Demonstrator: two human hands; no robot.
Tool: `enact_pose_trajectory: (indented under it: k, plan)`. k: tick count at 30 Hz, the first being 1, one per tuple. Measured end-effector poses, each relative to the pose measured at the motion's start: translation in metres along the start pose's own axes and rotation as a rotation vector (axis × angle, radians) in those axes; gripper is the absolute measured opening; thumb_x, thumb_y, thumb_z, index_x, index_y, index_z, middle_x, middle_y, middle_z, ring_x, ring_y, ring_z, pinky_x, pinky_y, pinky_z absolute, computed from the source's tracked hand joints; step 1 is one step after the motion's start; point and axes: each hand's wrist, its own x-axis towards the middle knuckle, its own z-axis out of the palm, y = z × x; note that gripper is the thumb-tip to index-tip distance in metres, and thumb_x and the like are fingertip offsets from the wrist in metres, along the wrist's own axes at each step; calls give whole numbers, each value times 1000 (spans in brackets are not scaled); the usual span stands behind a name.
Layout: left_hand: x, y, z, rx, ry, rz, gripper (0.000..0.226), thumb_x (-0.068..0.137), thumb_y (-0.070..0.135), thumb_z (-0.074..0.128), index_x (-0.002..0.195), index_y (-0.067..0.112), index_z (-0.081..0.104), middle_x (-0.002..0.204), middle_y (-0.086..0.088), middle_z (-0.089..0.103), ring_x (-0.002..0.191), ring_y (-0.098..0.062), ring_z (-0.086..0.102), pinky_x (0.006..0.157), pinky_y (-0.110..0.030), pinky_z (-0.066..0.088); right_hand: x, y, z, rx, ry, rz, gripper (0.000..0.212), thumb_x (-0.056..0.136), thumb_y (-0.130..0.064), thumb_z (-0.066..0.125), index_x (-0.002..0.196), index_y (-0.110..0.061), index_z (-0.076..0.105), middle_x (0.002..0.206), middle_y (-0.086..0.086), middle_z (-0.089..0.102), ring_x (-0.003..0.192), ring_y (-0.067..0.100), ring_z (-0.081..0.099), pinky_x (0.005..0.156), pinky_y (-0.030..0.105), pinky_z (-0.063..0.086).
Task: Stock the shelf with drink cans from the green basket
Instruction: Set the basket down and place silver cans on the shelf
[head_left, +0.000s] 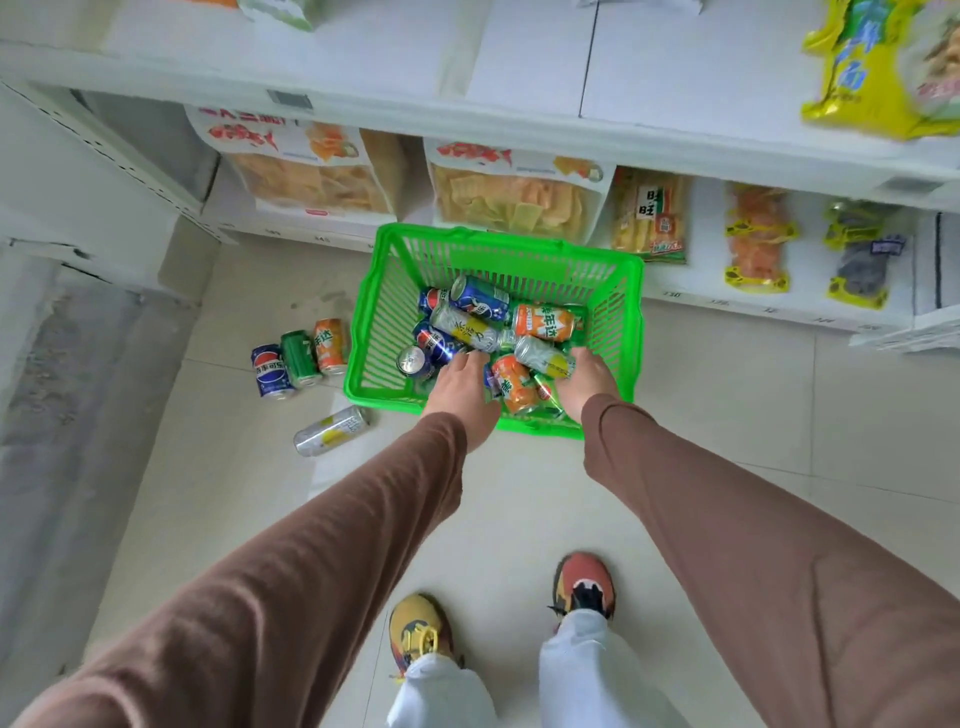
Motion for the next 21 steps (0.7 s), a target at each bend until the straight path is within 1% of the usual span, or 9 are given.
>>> enact_pose_trajectory:
  k: [2,4,6,8,10,14,17,19,21]
  plan:
    - [25,-6,27,9,-14,-10,65,87,21,61,144,14,33,142,-9,42,129,-27,41,111,-42,36,30,16,16,-85,-8,-27,52,97,-10,62,145,-6,42,144,17,48,129,34,52,106,37,43]
    - [46,-13,51,23,-44,-23,65,87,22,61,145,15,31,143,-9,40,130,-28,40,111,-43,36,59,30,30,-156,-21,-42,57,95,-10,65,146,-4,41,144,17,48,130,34,51,107,38,44]
    - [67,-21,70,49,-65,-30,68,87,23,61,146,14,29,145,-9,37,133,-29,37,112,-42,34,88,39,43,-226,-28,-54,57,94,-6,63,146,-3,40,144,17,47,130,33,50,106,38,44]
    - [86,-28,84,66,-67,-26,68,87,22,61,147,13,28,146,-11,36,134,-29,35,112,-40,33,113,44,57,-287,-34,-68,58,94,-2,61,147,-2,38,144,18,46,128,32,51,103,38,45]
    - [104,-35,94,78,-68,-18,69,87,20,60,147,12,28,145,-12,37,134,-30,35,111,-40,33,135,49,70,-330,-54,-71,63,93,-3,63,150,-3,34,144,17,43,125,30,52,99,36,47]
    - [135,-46,107,127,-76,7,64,87,23,61,142,10,33,139,-12,41,128,-30,40,108,-41,37,167,59,91,-490,-76,-92,61,93,-15,68,145,-5,38,142,15,43,126,30,49,101,37,46]
    - [150,-52,111,144,-73,25,60,87,24,62,139,11,36,136,-11,43,125,-29,42,107,-41,39,181,64,99,-688,-20,-170,52,93,-23,67,139,-7,46,137,12,47,125,29,44,106,39,41]
    - [153,-54,110,142,-66,27,59,87,23,62,139,12,37,136,-11,42,126,-29,42,107,-41,38,184,67,99,-659,-19,-179,55,91,-28,70,138,-10,48,134,12,48,123,29,46,104,40,43]
    - [149,-55,105,135,-64,24,61,87,23,62,140,12,35,137,-11,42,126,-29,41,107,-40,37,178,68,94,-564,-58,-168,63,87,-38,75,137,-11,47,131,13,52,119,30,52,97,41,48]
